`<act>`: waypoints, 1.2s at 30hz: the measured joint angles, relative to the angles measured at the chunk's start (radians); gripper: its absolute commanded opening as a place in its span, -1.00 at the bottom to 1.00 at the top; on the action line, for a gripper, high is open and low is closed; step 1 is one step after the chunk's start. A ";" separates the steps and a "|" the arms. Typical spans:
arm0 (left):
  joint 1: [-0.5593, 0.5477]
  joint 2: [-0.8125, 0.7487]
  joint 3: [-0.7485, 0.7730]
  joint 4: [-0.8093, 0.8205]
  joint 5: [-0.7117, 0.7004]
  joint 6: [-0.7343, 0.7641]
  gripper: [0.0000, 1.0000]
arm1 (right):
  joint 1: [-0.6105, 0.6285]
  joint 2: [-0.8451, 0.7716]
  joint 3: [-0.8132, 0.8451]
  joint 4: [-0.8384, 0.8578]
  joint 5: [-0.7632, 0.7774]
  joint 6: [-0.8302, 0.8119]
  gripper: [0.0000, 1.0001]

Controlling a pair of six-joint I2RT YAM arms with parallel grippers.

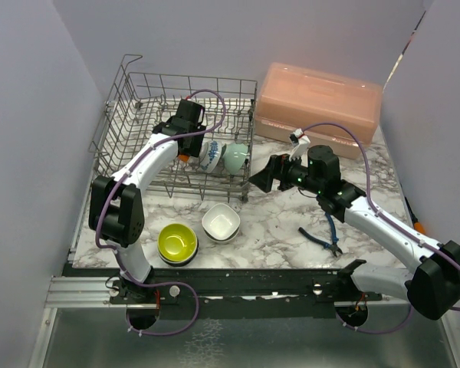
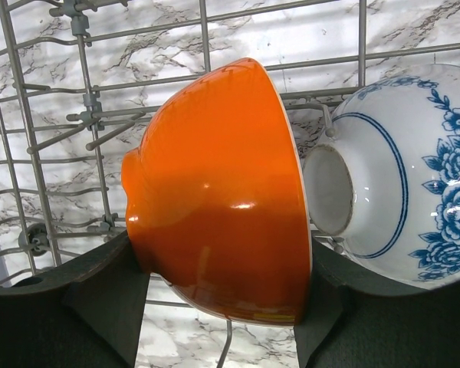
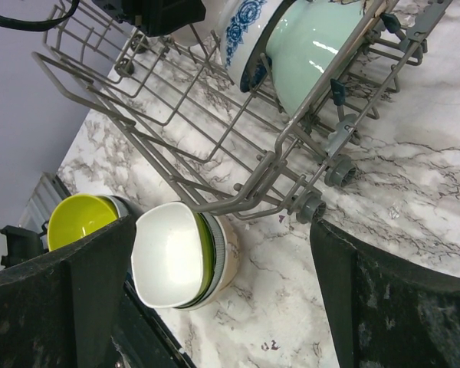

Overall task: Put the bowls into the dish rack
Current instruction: Turn the bowl upside down on the dish rack.

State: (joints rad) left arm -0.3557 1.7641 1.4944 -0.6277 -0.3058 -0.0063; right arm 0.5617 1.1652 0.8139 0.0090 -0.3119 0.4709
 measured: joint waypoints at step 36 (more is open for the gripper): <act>-0.009 0.000 0.003 -0.001 0.005 -0.004 0.15 | 0.000 -0.008 0.000 0.000 0.000 0.002 1.00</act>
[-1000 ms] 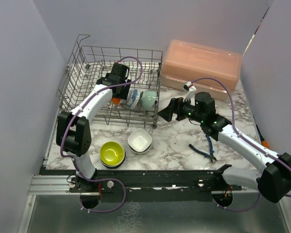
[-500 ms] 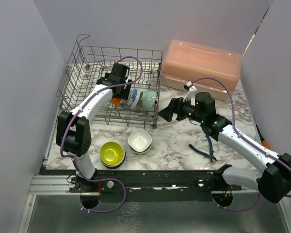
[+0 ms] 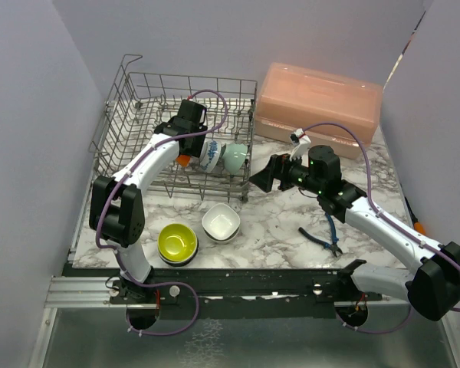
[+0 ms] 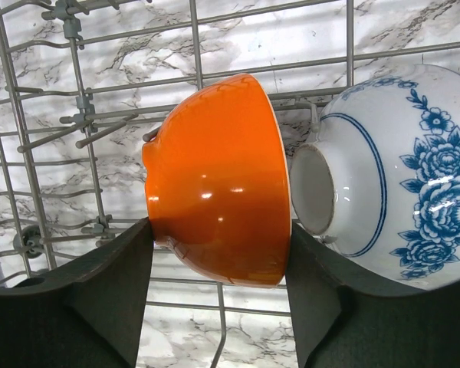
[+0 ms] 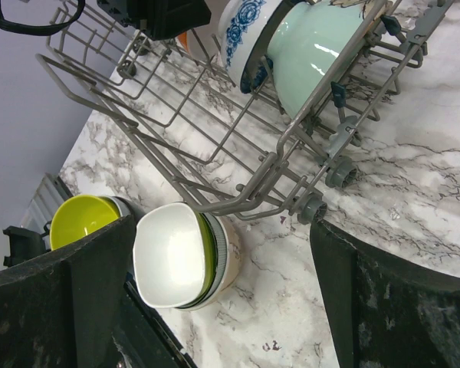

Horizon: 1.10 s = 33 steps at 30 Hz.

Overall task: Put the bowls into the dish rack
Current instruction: Turn the bowl upside down on the dish rack.

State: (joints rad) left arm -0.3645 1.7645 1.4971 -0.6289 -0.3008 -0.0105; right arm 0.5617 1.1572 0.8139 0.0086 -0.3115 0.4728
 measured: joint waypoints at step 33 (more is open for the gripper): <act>-0.004 -0.082 -0.027 0.048 0.024 -0.012 0.90 | 0.000 -0.011 -0.001 -0.003 0.000 0.005 1.00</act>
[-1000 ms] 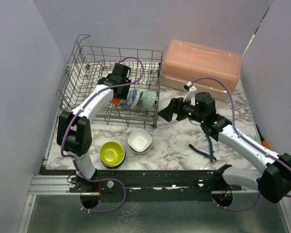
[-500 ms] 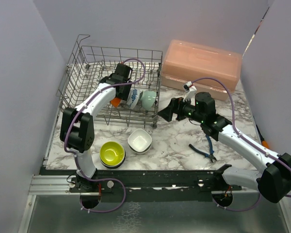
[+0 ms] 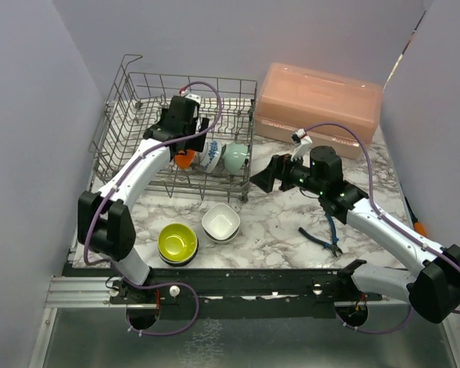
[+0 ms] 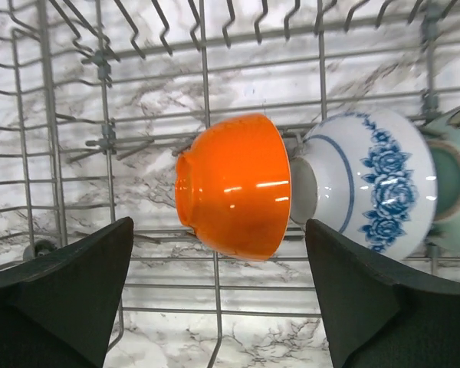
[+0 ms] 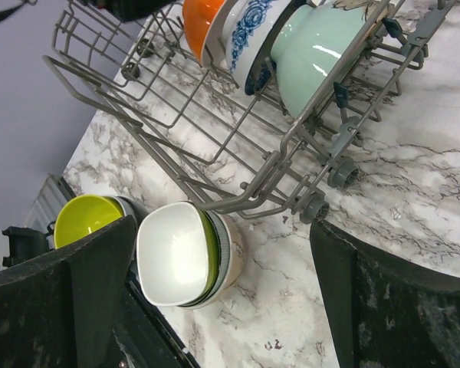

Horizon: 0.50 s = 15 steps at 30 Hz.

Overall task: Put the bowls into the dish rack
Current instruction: Turn the bowl upside down on the dish rack.

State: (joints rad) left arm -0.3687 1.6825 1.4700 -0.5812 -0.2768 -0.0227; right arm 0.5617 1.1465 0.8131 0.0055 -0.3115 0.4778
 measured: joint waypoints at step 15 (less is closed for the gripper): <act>0.000 -0.419 -0.306 0.371 0.153 -0.005 0.98 | 0.000 -0.030 -0.085 -0.035 -0.032 -0.035 0.98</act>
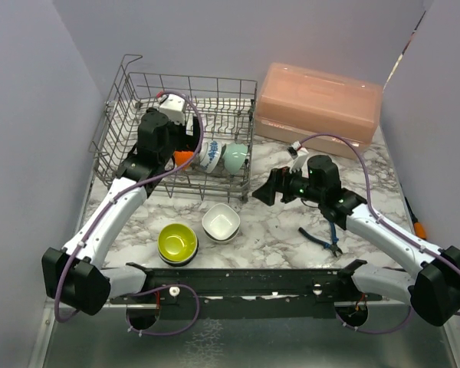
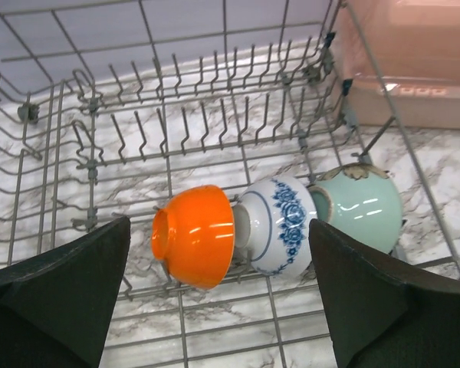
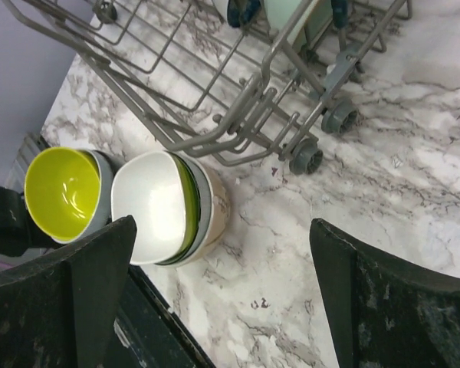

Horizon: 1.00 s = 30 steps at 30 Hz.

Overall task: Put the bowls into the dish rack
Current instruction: Turn the bowl upside down on the dish rack, then pick up the bowl from the center of the board.

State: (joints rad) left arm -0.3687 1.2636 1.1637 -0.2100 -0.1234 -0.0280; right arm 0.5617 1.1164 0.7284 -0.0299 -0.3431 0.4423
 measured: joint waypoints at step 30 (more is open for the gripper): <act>0.000 -0.150 -0.146 0.298 0.161 -0.002 0.98 | 0.188 0.147 0.017 -0.048 0.026 -0.069 0.60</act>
State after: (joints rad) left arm -0.3687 1.1137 1.0180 0.0875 0.0372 -0.0296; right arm 0.7498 1.2633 0.7452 -0.0784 -0.3168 0.3729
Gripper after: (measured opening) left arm 0.987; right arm 0.788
